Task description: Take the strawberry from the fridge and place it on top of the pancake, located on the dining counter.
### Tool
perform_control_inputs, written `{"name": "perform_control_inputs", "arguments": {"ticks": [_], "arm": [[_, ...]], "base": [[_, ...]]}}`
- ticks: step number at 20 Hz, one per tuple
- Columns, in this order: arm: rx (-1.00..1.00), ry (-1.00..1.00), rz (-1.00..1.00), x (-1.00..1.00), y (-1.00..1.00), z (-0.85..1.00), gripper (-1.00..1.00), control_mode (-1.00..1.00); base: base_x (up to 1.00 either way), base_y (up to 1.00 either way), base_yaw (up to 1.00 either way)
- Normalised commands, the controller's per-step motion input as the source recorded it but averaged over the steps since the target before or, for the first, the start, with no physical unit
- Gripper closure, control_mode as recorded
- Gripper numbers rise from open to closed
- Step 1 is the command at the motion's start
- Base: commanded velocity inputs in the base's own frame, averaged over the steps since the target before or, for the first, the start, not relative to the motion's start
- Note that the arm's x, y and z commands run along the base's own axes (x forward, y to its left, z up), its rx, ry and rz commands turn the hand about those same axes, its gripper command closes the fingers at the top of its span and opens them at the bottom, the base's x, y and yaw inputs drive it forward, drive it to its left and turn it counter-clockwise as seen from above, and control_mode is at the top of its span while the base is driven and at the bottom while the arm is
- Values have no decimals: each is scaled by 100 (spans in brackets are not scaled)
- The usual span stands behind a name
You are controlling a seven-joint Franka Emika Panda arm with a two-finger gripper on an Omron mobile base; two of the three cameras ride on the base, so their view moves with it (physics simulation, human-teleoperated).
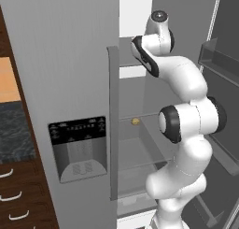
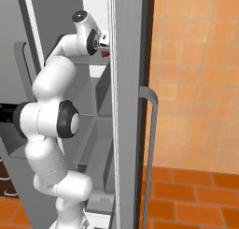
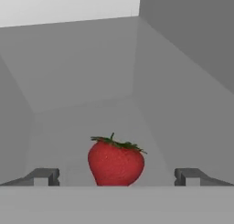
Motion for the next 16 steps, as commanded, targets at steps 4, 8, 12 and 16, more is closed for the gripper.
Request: {"name": "perform_control_inputs", "arguments": {"ticks": [4,8,12,16], "arm": [[0,5,1,44,0,-24,-100,-100],[0,14,0,9,0,-23,-100,-100],[0,11,0,8,0,-22,100,-100],[0,3,0,2,0,-19,100,-100]], "base": [[0,0,0],[0,0,0],[0,0,0],[0,0,0]]}}
